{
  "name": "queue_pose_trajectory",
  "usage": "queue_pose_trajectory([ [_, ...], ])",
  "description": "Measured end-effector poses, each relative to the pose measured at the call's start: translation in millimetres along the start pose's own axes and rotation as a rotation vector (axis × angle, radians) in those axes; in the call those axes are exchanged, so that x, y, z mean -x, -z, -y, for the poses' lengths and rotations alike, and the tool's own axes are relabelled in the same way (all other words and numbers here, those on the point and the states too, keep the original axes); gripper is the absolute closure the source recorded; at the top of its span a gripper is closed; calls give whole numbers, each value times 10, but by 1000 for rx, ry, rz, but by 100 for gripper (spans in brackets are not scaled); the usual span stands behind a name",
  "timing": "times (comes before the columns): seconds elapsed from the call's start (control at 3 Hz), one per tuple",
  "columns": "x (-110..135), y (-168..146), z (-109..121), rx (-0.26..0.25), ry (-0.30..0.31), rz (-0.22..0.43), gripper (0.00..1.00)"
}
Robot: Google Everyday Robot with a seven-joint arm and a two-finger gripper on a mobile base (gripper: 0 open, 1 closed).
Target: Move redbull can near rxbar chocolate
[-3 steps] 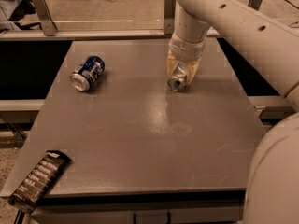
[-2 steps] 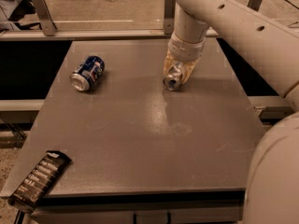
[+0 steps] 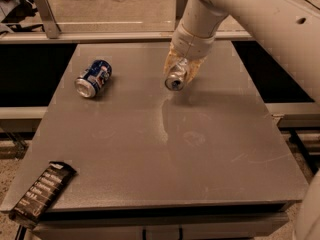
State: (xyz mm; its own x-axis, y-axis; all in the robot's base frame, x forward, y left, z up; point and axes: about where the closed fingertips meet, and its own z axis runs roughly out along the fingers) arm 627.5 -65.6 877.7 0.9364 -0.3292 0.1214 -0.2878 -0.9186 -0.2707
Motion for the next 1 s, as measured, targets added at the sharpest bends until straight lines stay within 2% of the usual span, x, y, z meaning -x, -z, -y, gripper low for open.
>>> queue_pose_trajectory([
  [0.33,0,-1,0,0,0,0,100],
  [0.67,220,-99,228,-43,106,64,100],
  [1.0,790,-52,711,-203,339,203,100],
])
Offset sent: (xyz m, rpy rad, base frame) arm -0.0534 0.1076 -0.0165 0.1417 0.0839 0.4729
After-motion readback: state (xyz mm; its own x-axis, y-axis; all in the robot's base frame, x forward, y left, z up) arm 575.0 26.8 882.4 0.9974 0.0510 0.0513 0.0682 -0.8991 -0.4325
